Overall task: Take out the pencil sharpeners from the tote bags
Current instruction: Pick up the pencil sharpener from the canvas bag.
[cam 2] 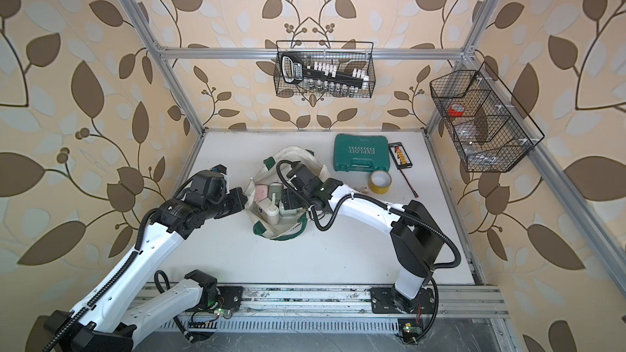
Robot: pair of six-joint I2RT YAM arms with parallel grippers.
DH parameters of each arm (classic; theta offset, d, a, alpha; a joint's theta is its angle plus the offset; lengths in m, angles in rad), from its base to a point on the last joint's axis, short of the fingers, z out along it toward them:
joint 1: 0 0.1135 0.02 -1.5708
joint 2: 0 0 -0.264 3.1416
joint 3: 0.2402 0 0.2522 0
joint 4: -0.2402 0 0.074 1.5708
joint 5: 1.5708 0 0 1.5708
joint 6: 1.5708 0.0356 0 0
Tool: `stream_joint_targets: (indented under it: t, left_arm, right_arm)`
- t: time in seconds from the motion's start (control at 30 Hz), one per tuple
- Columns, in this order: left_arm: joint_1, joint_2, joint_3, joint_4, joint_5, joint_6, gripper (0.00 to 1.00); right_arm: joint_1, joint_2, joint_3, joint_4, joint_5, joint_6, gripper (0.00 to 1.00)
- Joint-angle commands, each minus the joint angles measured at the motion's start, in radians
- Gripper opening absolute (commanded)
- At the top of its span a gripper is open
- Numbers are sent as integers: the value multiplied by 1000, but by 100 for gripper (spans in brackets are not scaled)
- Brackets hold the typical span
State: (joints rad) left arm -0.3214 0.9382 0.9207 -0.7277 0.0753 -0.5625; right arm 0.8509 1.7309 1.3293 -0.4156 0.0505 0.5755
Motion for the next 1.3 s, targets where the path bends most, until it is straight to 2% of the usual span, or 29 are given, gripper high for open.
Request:
stream_joint_targets:
  t: [0.0, 0.23, 0.73, 0.83, 1.27]
  left_arm:
    - [-3, 11, 1, -45, -4, -29, 0]
    - [-13, 25, -4, -27, -3, -37, 0]
    - [-18, 24, 39, -35, 4, -48, 0]
    - [-19, 27, 47, -35, 4, -50, 0]
    - [-23, 29, 57, -33, -3, -58, 0]
  right_arm:
    - [11, 36, 43, -103, 25, 7, 87]
    - [63, 90, 72, -139, 135, 89, 88]
    - [108, 203, 129, -144, 229, 242, 90]
    - [109, 212, 128, -141, 228, 268, 95]
    - [119, 256, 116, -117, 212, 303, 100]
